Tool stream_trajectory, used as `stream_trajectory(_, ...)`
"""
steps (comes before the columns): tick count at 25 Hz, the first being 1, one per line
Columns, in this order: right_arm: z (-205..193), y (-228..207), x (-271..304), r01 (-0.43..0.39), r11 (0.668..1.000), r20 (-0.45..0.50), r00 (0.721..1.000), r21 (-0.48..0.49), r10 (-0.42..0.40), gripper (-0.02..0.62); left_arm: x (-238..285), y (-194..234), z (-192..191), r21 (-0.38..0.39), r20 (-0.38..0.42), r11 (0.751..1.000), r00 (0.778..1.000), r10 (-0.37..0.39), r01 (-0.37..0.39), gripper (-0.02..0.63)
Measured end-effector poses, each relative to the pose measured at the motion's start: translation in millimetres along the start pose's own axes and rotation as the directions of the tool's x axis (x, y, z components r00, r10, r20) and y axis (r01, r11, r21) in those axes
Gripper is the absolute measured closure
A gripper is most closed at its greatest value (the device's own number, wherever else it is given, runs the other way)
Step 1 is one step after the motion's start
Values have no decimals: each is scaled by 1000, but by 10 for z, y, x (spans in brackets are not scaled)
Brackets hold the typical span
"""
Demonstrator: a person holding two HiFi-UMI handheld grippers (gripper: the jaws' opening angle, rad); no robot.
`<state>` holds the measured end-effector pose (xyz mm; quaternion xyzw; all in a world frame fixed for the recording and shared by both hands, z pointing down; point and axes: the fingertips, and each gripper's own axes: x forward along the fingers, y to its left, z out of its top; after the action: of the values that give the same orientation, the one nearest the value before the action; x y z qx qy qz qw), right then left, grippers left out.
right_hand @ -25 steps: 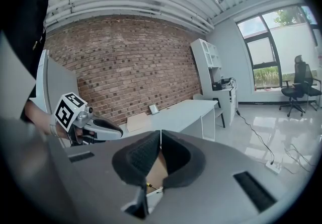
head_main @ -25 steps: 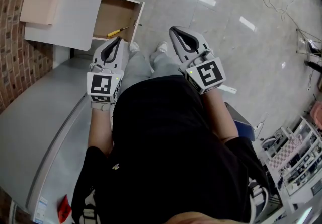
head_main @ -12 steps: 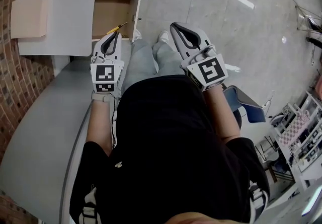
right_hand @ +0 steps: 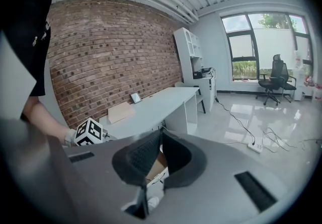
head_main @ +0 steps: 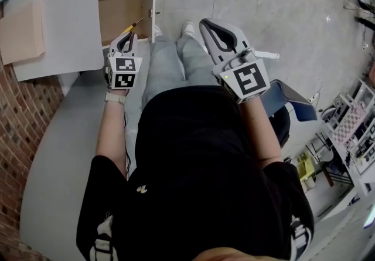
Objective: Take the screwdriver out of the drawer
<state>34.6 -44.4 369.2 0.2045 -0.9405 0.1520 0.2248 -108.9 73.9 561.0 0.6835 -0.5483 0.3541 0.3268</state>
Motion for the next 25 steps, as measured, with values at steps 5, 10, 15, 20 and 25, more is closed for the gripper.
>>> stream_trajectory(5, -168, 29, -15, 30, 999, -33, 999, 28, -29, 583, 299, 48, -273, 11, -86, 1000, 996, -22, 23, 597)
stream_trajectory(10, -367, 119, 30, 35, 998, -66, 997, 57, -31, 582, 607, 81, -580, 40, -176, 998, 983, -47, 55, 559)
stream_trajectory(15, -548, 195, 80, 34, 996, -98, 995, 80, -26, 583, 882, 134, -897, 51, -261, 996, 964, -55, 71, 530)
stream_trajectory(20, -693, 234, 103, 37, 994, -121, 992, 103, -24, 581, 1152, 177, -1141, 76, -331, 994, 943, -46, 76, 492)
stream_trajectory(25, -841, 242, 129, 43, 991, -152, 988, 123, -24, 581, 1444, 270, -1334, 112, -382, 991, 924, -26, 74, 489)
